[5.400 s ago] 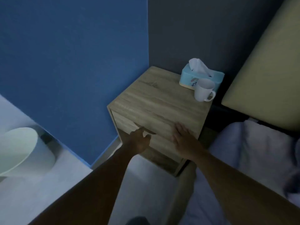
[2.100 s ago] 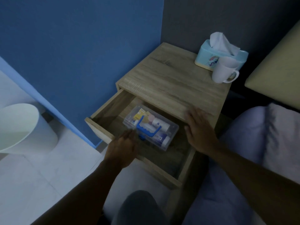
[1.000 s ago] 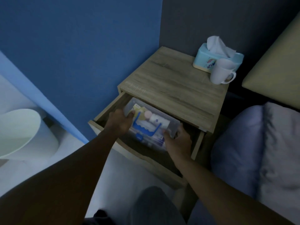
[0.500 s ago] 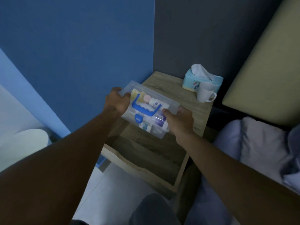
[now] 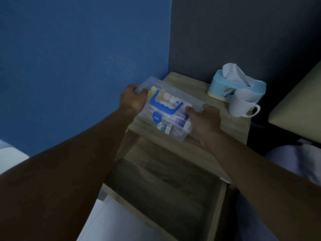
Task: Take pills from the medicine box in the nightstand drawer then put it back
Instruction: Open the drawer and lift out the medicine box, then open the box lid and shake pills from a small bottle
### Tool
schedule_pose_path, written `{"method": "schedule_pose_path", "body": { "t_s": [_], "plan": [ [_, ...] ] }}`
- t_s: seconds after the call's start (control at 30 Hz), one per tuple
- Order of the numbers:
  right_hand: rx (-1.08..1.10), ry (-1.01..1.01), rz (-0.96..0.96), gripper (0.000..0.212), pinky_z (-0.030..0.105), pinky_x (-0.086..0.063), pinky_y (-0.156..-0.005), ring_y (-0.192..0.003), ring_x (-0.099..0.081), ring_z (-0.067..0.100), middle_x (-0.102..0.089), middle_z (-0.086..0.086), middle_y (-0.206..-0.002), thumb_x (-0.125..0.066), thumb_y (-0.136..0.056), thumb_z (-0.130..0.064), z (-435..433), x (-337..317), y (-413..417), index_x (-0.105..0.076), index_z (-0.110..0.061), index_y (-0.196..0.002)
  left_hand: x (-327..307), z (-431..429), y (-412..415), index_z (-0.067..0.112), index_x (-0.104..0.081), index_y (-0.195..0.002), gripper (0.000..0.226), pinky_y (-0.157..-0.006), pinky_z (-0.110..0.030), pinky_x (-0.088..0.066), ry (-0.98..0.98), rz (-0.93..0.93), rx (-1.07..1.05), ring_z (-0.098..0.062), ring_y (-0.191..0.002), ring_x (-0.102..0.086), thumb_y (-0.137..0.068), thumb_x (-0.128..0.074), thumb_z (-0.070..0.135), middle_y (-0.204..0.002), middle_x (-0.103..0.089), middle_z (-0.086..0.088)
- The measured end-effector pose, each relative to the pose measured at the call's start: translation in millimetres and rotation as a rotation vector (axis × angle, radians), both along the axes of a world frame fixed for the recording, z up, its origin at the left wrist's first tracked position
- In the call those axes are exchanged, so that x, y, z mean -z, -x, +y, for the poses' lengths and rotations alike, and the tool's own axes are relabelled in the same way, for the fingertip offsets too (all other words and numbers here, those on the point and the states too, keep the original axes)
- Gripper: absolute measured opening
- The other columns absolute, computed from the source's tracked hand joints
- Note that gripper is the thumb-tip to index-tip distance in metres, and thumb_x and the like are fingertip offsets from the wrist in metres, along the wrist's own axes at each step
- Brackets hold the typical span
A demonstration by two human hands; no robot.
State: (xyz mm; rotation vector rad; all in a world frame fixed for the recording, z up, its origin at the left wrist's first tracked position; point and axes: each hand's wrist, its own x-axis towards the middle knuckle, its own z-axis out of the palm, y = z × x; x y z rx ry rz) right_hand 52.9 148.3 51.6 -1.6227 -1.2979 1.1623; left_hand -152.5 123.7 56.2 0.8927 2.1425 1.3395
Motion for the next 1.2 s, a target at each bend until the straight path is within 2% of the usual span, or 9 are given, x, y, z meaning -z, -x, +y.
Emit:
{"method": "schedule_pose_path", "body": {
  "t_s": [0.07,0.23,0.53,0.63,0.73,0.8,0.93,1.07,1.2],
  "plan": [
    [0.007,-0.007,-0.022,0.059,0.030,-0.059,-0.081,-0.102,-0.067,0.019,-0.066,0.007,-0.124,-0.075,-0.083,-0.033,9.5,7.9,8.0,-0.055,-0.014,-0.135,12.7,8.0,7.2,0.015,-0.060,-0.124,0.045,-0.098,-0.040,-0.052,0.018,0.006,-0.002,-0.022,-0.108,-0.063,-0.089,-0.059,0.044,-0.121,-0.066,-0.005],
    [-0.013,-0.078,-0.102,0.066,0.015,-0.037,-0.081,-0.119,-0.059,0.018,-0.056,0.006,-0.140,-0.071,-0.087,-0.036,25.0,13.4,18.9,-0.047,-0.010,-0.143,30.7,17.5,20.3,0.014,-0.055,-0.132,0.052,-0.103,-0.041,-0.048,0.035,-0.004,-0.020,-0.025,-0.118,-0.059,-0.091,-0.056,0.046,-0.131,-0.061,-0.008],
    [-0.110,-0.213,-0.256,0.053,-0.001,-0.029,-0.041,-0.069,-0.046,-0.003,-0.065,0.005,-0.121,-0.067,-0.090,-0.039,21.0,22.3,16.6,-0.057,-0.006,-0.130,38.9,20.2,24.3,0.013,-0.055,-0.130,0.051,-0.103,-0.041,-0.046,0.038,0.081,0.013,-0.028,-0.119,-0.057,-0.095,-0.048,0.049,-0.130,-0.061,-0.011],
    [-0.167,-0.295,-0.345,0.062,0.000,-0.041,-0.070,-0.102,-0.055,0.010,-0.056,0.010,-0.138,-0.065,-0.091,-0.038,13.8,16.1,17.3,-0.043,-0.011,-0.142,37.6,12.0,21.4,0.011,-0.044,-0.140,0.060,-0.109,-0.043,-0.040,0.052,0.045,0.020,-0.031,-0.129,-0.050,-0.097,-0.041,0.052,-0.141,-0.052,-0.014],
    [-0.345,-0.642,-0.579,0.071,0.038,-0.039,-0.109,-0.140,-0.037,0.026,-0.037,0.011,-0.153,-0.061,-0.091,-0.038,6.6,11.1,18.8,-0.026,-0.017,-0.150,42.1,-2.0,10.0,0.004,-0.035,-0.145,0.064,-0.114,-0.038,-0.033,0.048,-0.034,-0.123,-0.032,-0.137,-0.041,-0.099,-0.038,0.048,-0.150,-0.043,-0.018],
    [-0.536,-0.712,-0.731,0.071,0.050,-0.032,-0.115,-0.146,-0.027,0.029,-0.031,0.010,-0.157,-0.057,-0.091,-0.045,10.7,6.7,22.6,-0.027,-0.019,-0.150,48.3,-10.8,-0.1,0.001,-0.045,-0.137,0.060,-0.109,-0.041,-0.038,0.084,-0.095,-0.212,-0.035,-0.130,-0.048,-0.099,-0.040,0.047,-0.142,-0.051,-0.020],
    [-0.726,-0.524,-0.918,0.092,0.047,-0.015,-0.119,-0.152,-0.004,0.030,-0.005,0.008,-0.166,-0.049,-0.087,-0.068,26.7,8.0,22.7,-0.012,-0.019,-0.156,51.2,-22.6,-25.2,0.006,-0.063,-0.118,0.062,-0.097,-0.048,-0.051,0.116,-0.398,-0.146,-0.034,-0.105,-0.066,-0.093,-0.043,0.060,-0.116,-0.068,-0.017],
    [-0.774,-0.461,-0.914,0.098,0.043,-0.016,-0.119,-0.153,0.000,0.024,0.002,0.004,-0.166,-0.045,-0.084,-0.074,34.9,16.7,8.6,-0.005,-0.021,-0.157,51.7,-25.1,-44.9,0.018,-0.069,-0.081,0.035,-0.081,-0.047,-0.061,0.023,-0.649,-0.100,-0.029,-0.083,-0.075,-0.084,-0.065,0.053,-0.082,-0.076,-0.009],
    [-0.806,-0.443,-0.848,0.102,0.039,-0.014,-0.119,-0.153,0.002,0.017,0.002,-0.002,-0.166,-0.051,-0.080,-0.075,41.4,16.2,2.0,-0.008,-0.024,-0.157,51.3,-22.0,-44.9,0.016,-0.065,-0.080,0.024,-0.079,-0.042,-0.062,0.000,-0.735,-0.158,-0.024,-0.080,-0.074,-0.084,-0.073,0.039,-0.079,-0.074,-0.007]
  ]
}}
